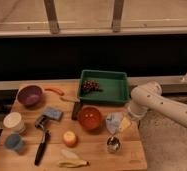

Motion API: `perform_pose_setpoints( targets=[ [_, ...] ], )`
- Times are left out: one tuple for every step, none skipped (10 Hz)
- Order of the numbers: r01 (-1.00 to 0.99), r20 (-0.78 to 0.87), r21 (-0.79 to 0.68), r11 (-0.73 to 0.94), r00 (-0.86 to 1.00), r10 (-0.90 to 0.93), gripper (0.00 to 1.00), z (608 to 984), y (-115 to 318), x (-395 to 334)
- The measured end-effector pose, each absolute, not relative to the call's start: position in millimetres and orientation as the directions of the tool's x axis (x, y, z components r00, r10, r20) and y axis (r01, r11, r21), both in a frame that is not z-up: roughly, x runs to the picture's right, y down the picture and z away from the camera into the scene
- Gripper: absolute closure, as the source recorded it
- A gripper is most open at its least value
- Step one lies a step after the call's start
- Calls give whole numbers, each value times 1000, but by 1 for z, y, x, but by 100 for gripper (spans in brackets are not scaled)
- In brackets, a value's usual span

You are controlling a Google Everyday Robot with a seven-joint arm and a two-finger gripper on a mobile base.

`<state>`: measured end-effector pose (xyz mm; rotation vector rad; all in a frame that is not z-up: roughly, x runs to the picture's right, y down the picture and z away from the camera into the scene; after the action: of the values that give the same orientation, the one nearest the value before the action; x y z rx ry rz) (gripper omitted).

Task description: Wipe table surface with towel

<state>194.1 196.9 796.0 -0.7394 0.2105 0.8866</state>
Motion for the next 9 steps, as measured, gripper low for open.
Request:
perform_pose_setpoints(
  targets=[
    [-749, -445, -517, 414, 648, 618, 20, 804, 198, 183],
    [-731, -430, -539, 418, 666, 609, 20, 815, 198, 168],
    [-723, -426, -551, 418, 673, 604, 20, 820, 199, 164],
    [-713, -419, -561, 420, 682, 599, 20, 823, 199, 162],
    [-705, -415, -567, 426, 691, 592, 20, 824, 200, 161],
    [-695, -407, -573, 434, 701, 585, 20, 825, 200, 157],
    [-688, -399, -579, 438, 707, 584, 20, 828, 199, 153],
    [-676, -390, -590, 441, 717, 578, 20, 832, 200, 148],
    [-663, -380, -601, 446, 728, 570, 20, 836, 199, 140]
  ],
)
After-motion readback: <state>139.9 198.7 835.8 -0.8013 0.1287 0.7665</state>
